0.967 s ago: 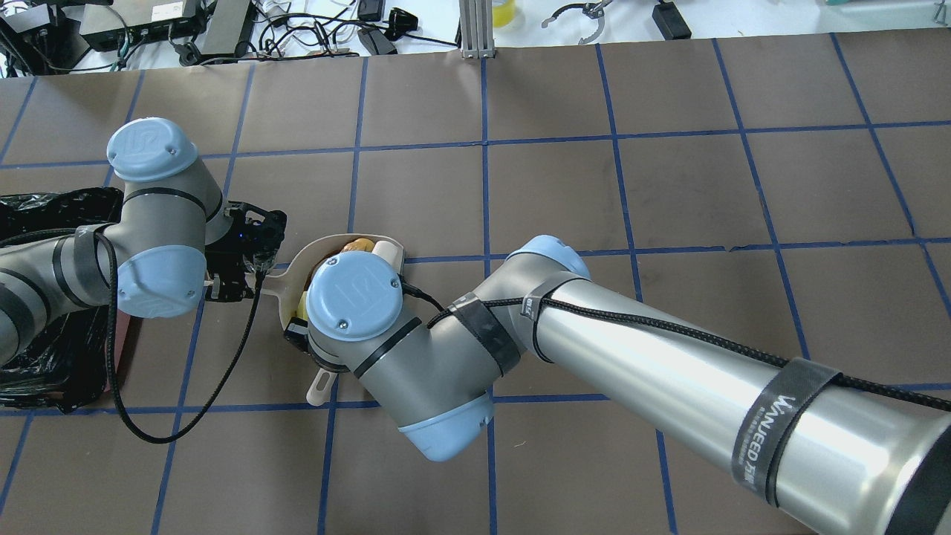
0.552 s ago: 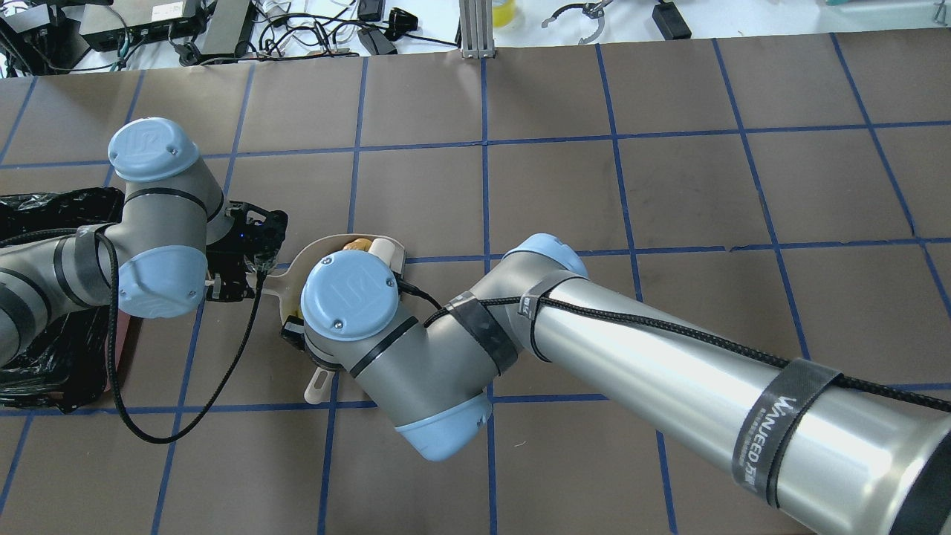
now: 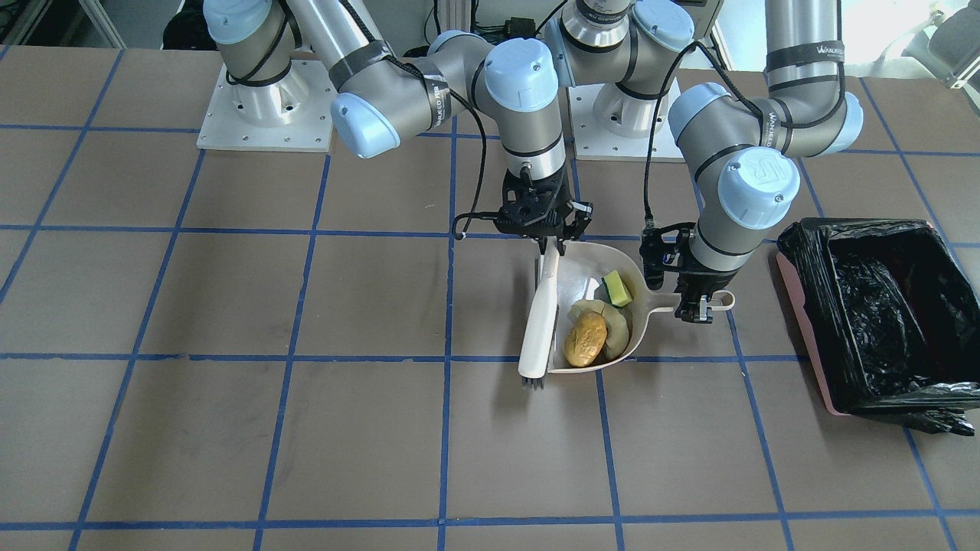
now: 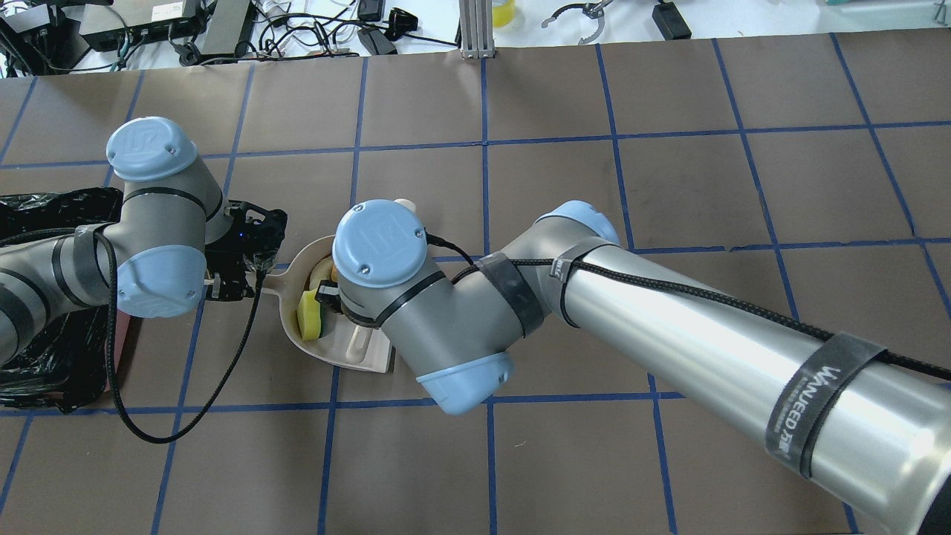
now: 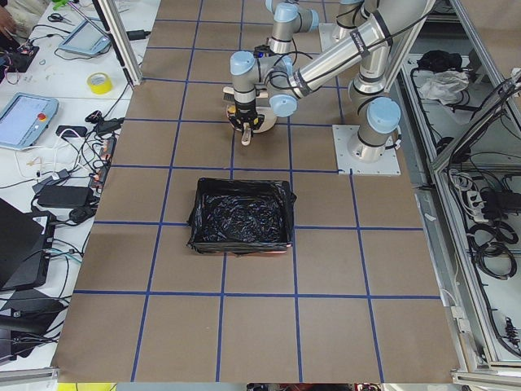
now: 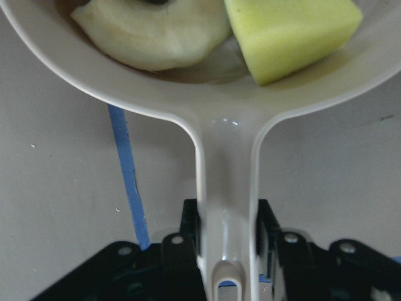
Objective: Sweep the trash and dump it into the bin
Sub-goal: 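Sweep the yellow potato into the dustpan with the right gripper's brush, then withdraw the brush with the right gripper away from the dustpan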
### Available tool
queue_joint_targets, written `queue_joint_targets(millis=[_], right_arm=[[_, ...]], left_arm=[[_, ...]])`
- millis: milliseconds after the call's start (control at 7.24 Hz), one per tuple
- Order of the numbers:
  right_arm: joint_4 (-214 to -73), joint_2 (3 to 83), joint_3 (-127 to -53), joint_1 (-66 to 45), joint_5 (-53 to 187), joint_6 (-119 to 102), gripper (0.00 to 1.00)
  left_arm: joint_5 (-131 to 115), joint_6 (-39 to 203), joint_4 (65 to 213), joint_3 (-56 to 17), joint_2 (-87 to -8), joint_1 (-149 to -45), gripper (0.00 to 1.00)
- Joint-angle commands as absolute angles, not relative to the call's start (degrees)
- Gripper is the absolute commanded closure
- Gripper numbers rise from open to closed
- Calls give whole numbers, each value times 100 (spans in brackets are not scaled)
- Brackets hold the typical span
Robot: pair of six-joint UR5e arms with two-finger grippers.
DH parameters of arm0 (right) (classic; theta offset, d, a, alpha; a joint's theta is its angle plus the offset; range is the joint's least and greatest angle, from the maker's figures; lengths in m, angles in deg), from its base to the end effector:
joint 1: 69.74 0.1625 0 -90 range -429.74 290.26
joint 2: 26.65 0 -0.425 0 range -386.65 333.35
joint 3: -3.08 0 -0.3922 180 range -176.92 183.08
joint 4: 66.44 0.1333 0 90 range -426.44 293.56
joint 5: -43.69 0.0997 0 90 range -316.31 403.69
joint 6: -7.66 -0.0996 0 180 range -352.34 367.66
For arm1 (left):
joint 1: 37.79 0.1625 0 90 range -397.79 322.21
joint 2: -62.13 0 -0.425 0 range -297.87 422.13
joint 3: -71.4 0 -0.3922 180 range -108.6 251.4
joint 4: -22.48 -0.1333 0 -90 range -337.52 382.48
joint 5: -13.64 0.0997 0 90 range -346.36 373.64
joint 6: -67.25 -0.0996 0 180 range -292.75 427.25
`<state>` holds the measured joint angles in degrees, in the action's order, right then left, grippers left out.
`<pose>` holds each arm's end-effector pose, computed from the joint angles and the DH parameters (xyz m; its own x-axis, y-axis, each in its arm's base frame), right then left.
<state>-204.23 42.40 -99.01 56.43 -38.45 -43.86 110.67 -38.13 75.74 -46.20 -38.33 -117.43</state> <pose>0.4741 -0.3995 0.2755 -0.9316 0.2299 -0.2816 0.2548 0.9654 -0.0549 -0.0322 -0.4973 0.2375 0.0857 0.9948 0.0547 0.9895 -0.0914 0.1119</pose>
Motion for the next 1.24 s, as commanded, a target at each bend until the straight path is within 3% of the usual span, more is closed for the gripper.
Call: queue_joint_targets(millis=[0,552,1105], right_arm=[[-19795,4541,-9905,5087,-3841,-3596,100],[-18844,4875,-9914,3122,-3962,-1104,100],[-19001,4841,-9879,730,-4175,2351,100]], left_arm=[[11049,-3813,7575,-4611,-3833,-11742,100],[11032,-3813,7531,-4603,-3824,-11742,100],[9768,-3409,7521,-4095,-3771,-11452,100]])
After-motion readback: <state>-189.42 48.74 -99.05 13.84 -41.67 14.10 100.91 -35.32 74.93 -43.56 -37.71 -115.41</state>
